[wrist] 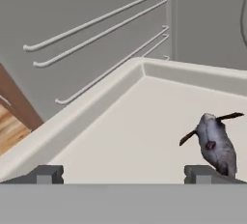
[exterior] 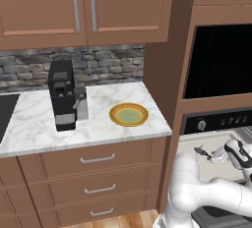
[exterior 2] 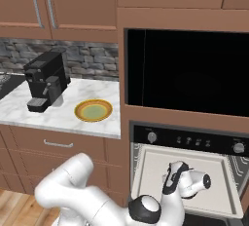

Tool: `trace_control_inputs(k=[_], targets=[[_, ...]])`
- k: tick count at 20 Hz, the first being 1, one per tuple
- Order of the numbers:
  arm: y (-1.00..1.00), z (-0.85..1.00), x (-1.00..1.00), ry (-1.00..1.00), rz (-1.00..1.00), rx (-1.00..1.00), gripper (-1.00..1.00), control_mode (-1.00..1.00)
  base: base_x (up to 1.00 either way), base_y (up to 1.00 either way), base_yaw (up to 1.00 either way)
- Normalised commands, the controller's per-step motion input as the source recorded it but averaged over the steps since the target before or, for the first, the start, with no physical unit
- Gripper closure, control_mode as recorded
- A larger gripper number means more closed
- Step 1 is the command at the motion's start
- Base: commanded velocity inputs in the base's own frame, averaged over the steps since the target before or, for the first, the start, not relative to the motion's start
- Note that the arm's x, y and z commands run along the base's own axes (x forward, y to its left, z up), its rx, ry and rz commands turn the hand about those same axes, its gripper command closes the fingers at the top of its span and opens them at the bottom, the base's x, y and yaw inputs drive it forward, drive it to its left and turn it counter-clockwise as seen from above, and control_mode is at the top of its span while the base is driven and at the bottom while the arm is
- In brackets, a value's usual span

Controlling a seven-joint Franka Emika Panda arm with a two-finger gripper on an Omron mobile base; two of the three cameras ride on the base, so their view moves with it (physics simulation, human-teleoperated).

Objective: Take the fish from the oven and place it on the plate on the counter.

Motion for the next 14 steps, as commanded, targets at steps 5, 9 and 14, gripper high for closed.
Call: trace_control_inputs(k=[5,9,14], targets=[[-0.1,-0.23,0.1,-0.09,0.05,0.01,-1.0,-1.0,0.0,0.0,0.0],[-0.25,-0.2,0.0,-0.15,0.05,0.0,-1.0,-1.0,0.0,0.0,0.0],[-0.17,-0.33,0.34,-0.01,0.01,0.02,-1.0,-1.0,0.0,0.0,0.0]])
